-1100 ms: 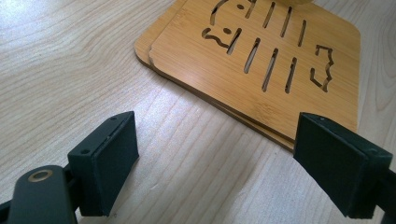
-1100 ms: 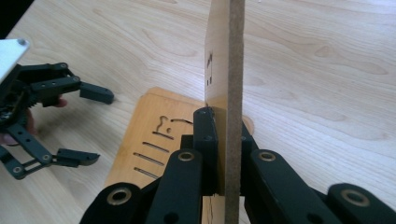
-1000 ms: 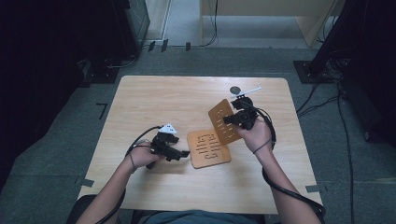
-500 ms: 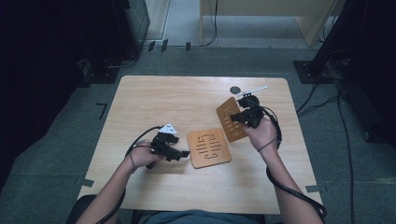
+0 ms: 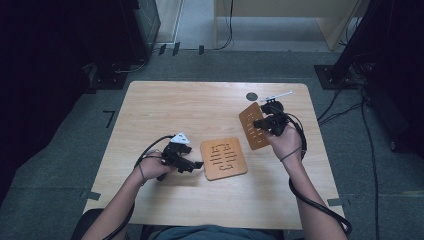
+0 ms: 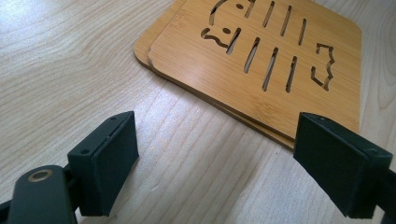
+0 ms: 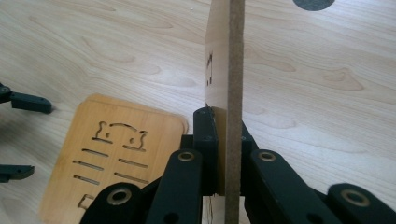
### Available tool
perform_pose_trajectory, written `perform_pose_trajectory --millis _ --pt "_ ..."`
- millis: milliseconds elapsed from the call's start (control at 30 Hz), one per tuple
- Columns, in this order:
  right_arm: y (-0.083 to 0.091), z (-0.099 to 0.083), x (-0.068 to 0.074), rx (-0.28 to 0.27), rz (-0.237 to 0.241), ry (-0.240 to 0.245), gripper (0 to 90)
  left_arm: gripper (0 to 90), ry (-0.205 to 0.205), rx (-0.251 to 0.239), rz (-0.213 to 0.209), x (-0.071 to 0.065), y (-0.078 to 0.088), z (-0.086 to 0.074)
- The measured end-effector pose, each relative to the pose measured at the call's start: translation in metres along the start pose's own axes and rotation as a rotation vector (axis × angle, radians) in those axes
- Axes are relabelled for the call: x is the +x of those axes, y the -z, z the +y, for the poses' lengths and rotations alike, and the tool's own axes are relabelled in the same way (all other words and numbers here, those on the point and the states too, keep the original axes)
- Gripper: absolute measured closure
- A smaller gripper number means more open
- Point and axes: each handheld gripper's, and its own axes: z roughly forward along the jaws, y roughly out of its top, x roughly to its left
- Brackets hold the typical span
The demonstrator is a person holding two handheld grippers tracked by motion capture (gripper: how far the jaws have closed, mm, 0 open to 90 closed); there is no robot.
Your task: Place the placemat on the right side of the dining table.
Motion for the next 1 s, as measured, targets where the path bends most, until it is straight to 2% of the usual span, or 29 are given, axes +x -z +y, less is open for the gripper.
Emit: perform_pose_trajectory --millis 300,467,600,1000 --pt "0.002 -0.001 -0.010 -0.014 -0.018 -0.019 87.6 13.0 -0.002 -0.003 0.002 0.000 0.000 0.000" --pt "0.004 -0.001 -0.013 -0.022 -0.061 -0.008 87.6 13.0 -0.004 -0.003 0.001 0.000 0.000 0.000" --pt "0.005 -0.002 -0.015 -0.033 -0.065 -0.013 87.6 13.0 -0.004 -0.004 0.001 0.000 0.000 0.000" --pt "0.010 -0.002 -0.027 -0.054 -0.120 -0.017 87.6 13.0 -0.005 -0.005 0.000 0.000 0.000 0.000"
